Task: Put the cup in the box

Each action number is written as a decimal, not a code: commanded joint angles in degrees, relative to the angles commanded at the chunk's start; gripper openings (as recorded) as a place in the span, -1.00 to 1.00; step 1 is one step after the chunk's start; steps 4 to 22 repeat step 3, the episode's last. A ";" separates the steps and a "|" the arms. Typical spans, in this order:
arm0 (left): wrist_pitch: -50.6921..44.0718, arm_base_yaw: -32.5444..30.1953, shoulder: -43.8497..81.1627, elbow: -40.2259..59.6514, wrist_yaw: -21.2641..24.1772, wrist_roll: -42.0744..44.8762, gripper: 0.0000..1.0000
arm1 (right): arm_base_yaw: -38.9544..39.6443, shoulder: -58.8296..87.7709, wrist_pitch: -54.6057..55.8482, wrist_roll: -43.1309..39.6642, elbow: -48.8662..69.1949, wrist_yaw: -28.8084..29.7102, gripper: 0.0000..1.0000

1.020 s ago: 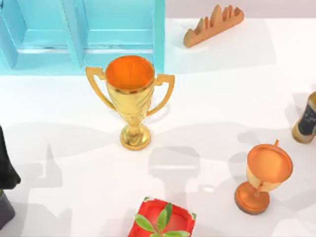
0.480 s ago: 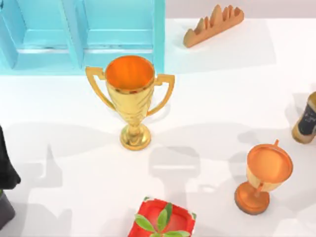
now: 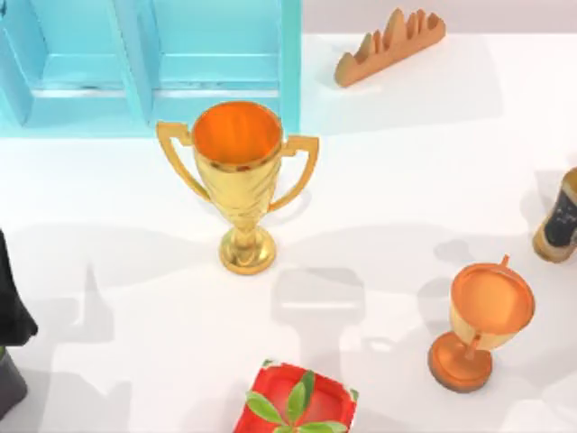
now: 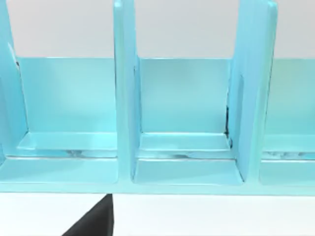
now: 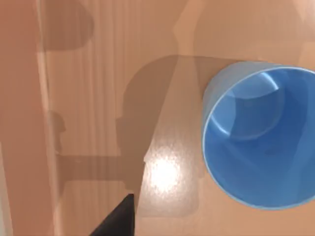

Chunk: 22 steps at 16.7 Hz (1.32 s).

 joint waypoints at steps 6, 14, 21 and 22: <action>0.00 0.00 0.00 0.00 0.00 0.00 1.00 | 0.00 0.00 0.00 0.00 0.00 0.00 1.00; 0.00 0.00 0.00 0.00 0.00 0.00 1.00 | 0.00 0.00 0.00 0.00 0.00 0.00 1.00; 0.00 0.00 0.00 0.00 0.00 0.00 1.00 | 0.00 0.00 0.00 0.00 0.00 0.00 1.00; 0.00 0.00 0.00 0.00 0.00 0.00 1.00 | 0.00 0.00 0.00 0.00 0.00 0.00 1.00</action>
